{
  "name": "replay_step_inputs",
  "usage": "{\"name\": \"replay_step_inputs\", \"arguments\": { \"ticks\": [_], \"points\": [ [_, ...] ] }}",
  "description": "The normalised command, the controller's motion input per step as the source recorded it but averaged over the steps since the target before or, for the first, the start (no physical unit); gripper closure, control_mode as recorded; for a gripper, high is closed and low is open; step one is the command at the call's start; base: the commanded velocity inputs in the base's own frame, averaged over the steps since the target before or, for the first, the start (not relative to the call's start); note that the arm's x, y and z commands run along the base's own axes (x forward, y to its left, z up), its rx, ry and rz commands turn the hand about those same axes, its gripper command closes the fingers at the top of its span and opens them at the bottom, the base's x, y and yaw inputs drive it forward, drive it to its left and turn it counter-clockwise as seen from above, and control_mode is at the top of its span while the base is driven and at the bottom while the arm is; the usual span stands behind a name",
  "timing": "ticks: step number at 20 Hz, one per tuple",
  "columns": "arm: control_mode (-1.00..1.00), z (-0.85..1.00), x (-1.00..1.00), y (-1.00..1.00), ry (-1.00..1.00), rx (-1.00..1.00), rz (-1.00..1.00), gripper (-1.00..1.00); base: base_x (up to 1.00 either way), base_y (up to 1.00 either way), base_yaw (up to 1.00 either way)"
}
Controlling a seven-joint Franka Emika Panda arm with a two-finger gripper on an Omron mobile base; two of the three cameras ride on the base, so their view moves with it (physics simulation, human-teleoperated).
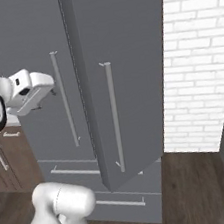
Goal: Take the strawberry from the fridge and place it on top of the pancake, located on the dining counter.
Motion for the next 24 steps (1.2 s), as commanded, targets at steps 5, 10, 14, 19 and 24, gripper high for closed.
{"name": "replay_step_inputs", "arguments": {
  "ticks": [5, 10, 14, 19, 24],
  "points": [
    [-1.0, 0.0, 0.9, 0.78, 0.2, -0.26, -0.03, -1.0, 0.0, 0.0, 0.0],
    [-1.0, -0.17, 1.0, -0.07, 0.14, -0.1, 0.0, -1.0, 0.0, 0.0, 0.0],
    [-1.0, -0.29, 0.98, -0.37, 0.09, -0.01, 0.0, -1.0, 0.0, 0.0, 0.0],
    [-1.0, -0.15, 0.64, -0.59, 0.05, 0.0, 0.0, -1.0, 0.0, 0.0, 0.0],
    [-1.0, 0.0, 0.16, -0.84, 0.0, 0.0, 0.0, -1.0, 0.0, 0.0, 0.0]
  ]
}}
